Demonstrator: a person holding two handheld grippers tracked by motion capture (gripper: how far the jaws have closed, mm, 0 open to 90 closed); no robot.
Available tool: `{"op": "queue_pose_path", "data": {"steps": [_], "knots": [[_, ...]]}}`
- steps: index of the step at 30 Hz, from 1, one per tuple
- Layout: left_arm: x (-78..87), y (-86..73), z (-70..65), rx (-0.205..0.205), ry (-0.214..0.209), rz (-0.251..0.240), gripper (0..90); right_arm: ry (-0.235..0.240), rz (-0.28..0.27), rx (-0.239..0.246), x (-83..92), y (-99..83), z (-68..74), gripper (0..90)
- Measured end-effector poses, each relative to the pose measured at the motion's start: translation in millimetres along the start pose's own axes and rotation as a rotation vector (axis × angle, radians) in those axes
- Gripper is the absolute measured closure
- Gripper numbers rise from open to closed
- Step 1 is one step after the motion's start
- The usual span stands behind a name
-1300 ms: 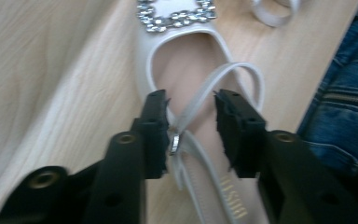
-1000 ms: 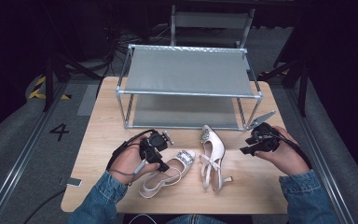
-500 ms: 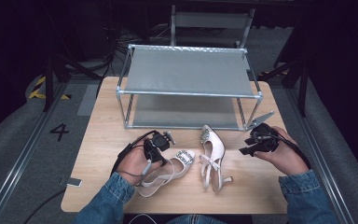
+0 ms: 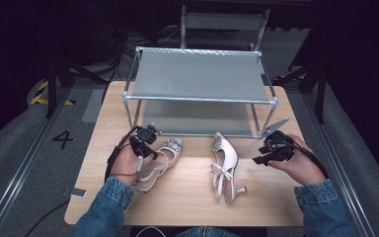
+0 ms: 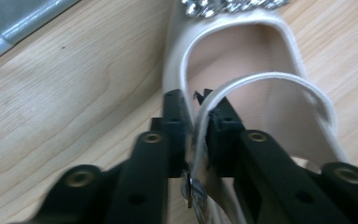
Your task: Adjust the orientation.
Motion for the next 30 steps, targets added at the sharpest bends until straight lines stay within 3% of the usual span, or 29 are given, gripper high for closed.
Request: {"op": "queue_pose_path", "data": {"steps": [6,17,21,24,30], "knots": [[14.1,1.0,-0.6,-0.002,0.018,-0.044,62.9,0.0,-0.003,0.002,1.0,-0.3,0.2,50.9],[36.3,1.1,-7.3,-0.037,0.075,-0.089,61.2,0.001,-0.007,0.004,1.2,-0.5,0.1,50.4],[39.4,-0.9,-7.2,-0.05,0.111,-0.053,57.6,0.004,-0.007,0.007,0.7,-0.4,0.8,50.3],[43.0,-3.8,-5.6,-0.054,0.111,-0.022,56.2,0.003,-0.01,0.005,1.3,-0.7,1.0,50.2],[50.1,-2.8,-6.4,-0.045,0.113,-0.045,55.6,0.005,-0.008,0.006,0.9,-1.4,1.3,50.1]]}}
Point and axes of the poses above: each handheld gripper's, and its own axes: x roughly backward along the jaws, y roughly out of its top, z roughly to its left, the point moved 4 cm from there along -x, roughly forward along the jaws, and after that the axes turned 13 degrees about y, right-handed, at the moved point
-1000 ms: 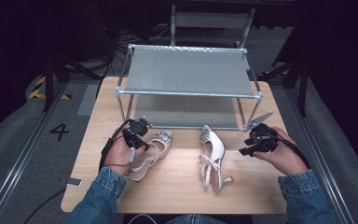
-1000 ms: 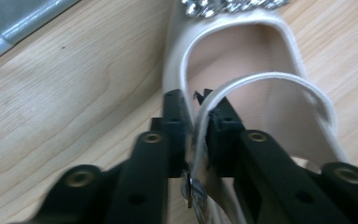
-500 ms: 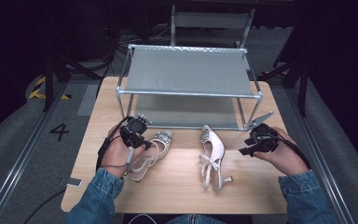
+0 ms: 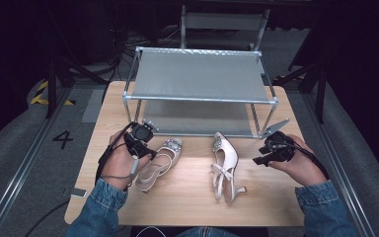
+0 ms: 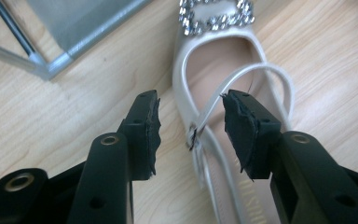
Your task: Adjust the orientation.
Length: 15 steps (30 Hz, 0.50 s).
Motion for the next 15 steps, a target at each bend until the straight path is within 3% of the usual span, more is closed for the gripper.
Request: {"op": "queue_pose_path", "data": {"steps": [5,7,8,12,15], "knots": [[-1.4,7.1,-19.5,-0.048,-0.054,-0.021,57.0,0.0,0.002,-0.002,-0.5,-1.2,0.5,49.8],[-2.9,7.8,-23.2,-0.059,-0.066,-0.017,59.0,-0.001,0.001,-0.004,-0.3,-1.8,0.5,49.7],[-6.4,8.5,-29.6,-0.073,-0.092,-0.005,59.0,0.0,0.002,-0.006,-0.2,-2.3,0.5,49.7],[-14.3,10.1,-39.7,-0.081,-0.147,0.006,62.9,-0.002,-0.001,-0.01,0.5,-4.7,0.6,49.5],[-20.9,10.7,-45.7,-0.081,-0.155,0.019,64.8,-0.004,-0.005,-0.011,1.2,-5.9,0.4,49.3]]}}
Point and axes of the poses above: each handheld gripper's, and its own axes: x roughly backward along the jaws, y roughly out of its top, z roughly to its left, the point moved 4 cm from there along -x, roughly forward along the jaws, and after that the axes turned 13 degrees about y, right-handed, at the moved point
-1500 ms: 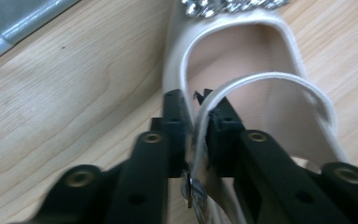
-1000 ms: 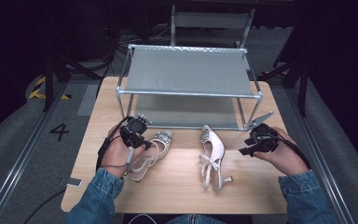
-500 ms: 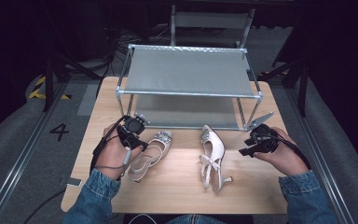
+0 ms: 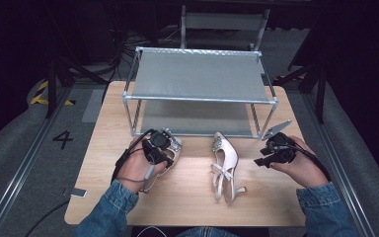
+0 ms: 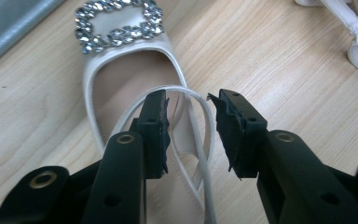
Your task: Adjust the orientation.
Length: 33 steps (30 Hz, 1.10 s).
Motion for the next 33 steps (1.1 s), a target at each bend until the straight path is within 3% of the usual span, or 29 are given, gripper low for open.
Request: {"op": "queue_pose_path", "data": {"steps": [3,7,8,12,15,17,19,21,25,31,33], "knots": [[-9.2,0.2,-4.4,0.016,-0.012,0.006,65.8,0.0,-0.002,-0.002,0.0,-0.6,0.0,49.2],[-15.0,0.8,-3.6,0.043,0.001,-0.001,68.2,0.0,-0.002,-0.001,-0.3,-0.8,0.2,49.2],[-16.8,1.1,-2.7,0.071,-0.005,-0.006,69.6,0.0,-0.002,-0.002,-0.4,-1.0,0.4,49.2],[-16.4,-0.9,-3.5,0.069,-0.004,-0.019,69.9,0.0,-0.002,-0.001,-0.8,-1.0,0.3,49.2],[-11.3,-4.2,3.6,0.088,0.033,-0.031,67.3,0.003,-0.005,-0.001,-0.3,-1.1,0.5,48.9],[-11.9,-6.0,4.0,0.098,0.019,-0.01,63.1,0.002,-0.008,-0.002,0.0,-1.1,0.3,48.9],[-16.5,-6.2,0.5,0.089,0.012,-0.001,62.4,0.002,-0.007,0.0,-0.7,-0.9,-0.1,48.6],[-23.0,-6.6,-3.4,0.049,0.004,0.039,59.1,0.004,-0.003,0.002,-1.5,-0.5,0.0,48.4],[-35.4,-6.4,-8.9,0.014,-0.058,0.044,57.4,0.009,-0.002,0.009,-2.6,0.4,0.4,48.2],[-46.0,-3.8,-9.0,0.002,-0.024,-0.022,68.4,0.01,0.002,0.007,-4.3,0.8,0.4,48.1],[-46.3,-3.5,-7.4,0.004,-0.009,-0.021,75.3,0.011,0.004,0.005,-5.3,0.8,0.5,48.1]]}}
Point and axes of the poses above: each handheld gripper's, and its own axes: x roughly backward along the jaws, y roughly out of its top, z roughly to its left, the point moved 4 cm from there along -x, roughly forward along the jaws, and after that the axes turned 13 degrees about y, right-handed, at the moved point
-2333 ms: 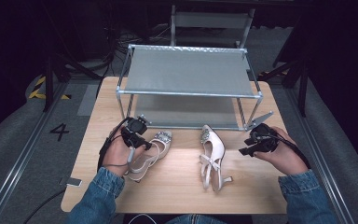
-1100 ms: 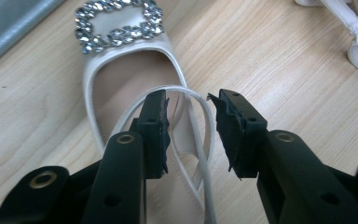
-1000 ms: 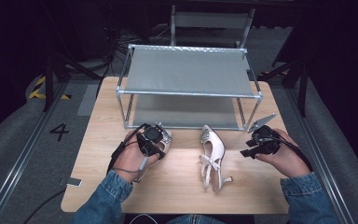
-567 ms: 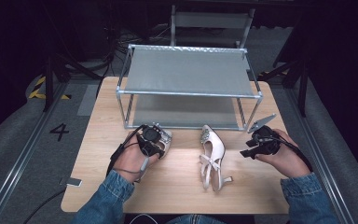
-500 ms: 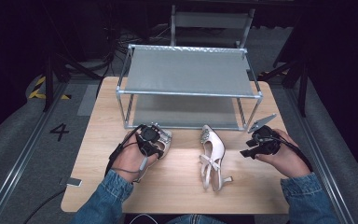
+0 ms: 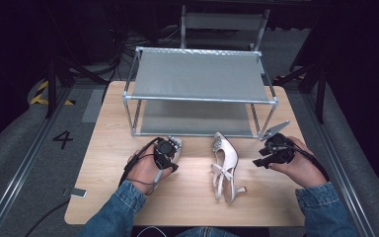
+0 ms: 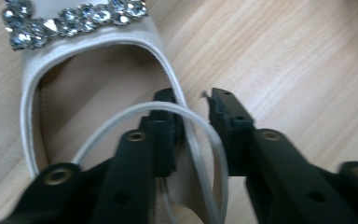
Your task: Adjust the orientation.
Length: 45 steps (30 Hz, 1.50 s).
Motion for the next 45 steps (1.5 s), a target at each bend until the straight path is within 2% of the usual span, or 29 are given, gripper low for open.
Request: {"op": "queue_pose_path", "data": {"steps": [1,6,10,12,13,16,18,20,22,30,34,35,41,45], "knots": [[0.0,0.0,0.0,0.0,0.0,0.0,79.8,0.0,0.0,0.0,0.0,0.0,0.0,48.1],[2.0,0.6,1.9,0.014,0.026,0.001,85.7,0.005,0.002,0.003,-1.0,0.1,0.2,48.1],[11.9,4.1,6.5,0.056,0.065,-0.048,86.1,0.006,-0.002,0.001,-0.3,-0.1,-0.2,48.1],[16.9,6.6,8.5,0.073,0.052,-0.081,86.1,0.005,-0.004,0.0,0.0,-0.2,-0.5,48.1],[17.8,7.6,8.9,0.075,0.047,-0.088,86.1,0.007,-0.005,0.0,0.2,-0.2,-0.6,48.1],[21.4,14.0,10.2,0.073,0.097,-0.122,86.1,0.008,-0.005,-0.002,0.1,-0.9,-1.7,48.1],[23.3,18.8,12.3,0.07,0.095,-0.146,86.1,0.008,-0.007,-0.005,0.9,-2.2,-2.5,48.1],[24.4,26.2,15.2,0.086,0.084,-0.181,86.0,0.004,-0.01,-0.008,2.2,-3.4,-3.2,48.1],[24.1,32.6,17.7,0.09,0.094,-0.2,86.0,0.001,-0.013,-0.013,3.3,-4.5,-3.4,48.1],[19.3,58.5,25.1,0.12,0.084,-0.23,85.9,0.005,-0.013,-0.015,3.7,-6.6,-2.4,48.1],[14.9,69.1,28.6,0.114,0.095,-0.238,85.9,0.004,-0.014,-0.015,4.0,-7.1,-2.3,48.1],[11.4,72.2,29.6,0.13,0.089,-0.252,85.9,0.002,-0.013,-0.015,4.0,-7.3,-2.5,48.1],[2.7,82.3,36.4,0.152,0.107,-0.252,85.8,0.002,-0.013,-0.015,4.0,-7.5,-1.7,48.1],[-1.2,89.1,37.8,0.147,0.115,-0.25,85.8,0.004,-0.011,-0.013,3.5,-7.4,-1.1,48.1]]}}
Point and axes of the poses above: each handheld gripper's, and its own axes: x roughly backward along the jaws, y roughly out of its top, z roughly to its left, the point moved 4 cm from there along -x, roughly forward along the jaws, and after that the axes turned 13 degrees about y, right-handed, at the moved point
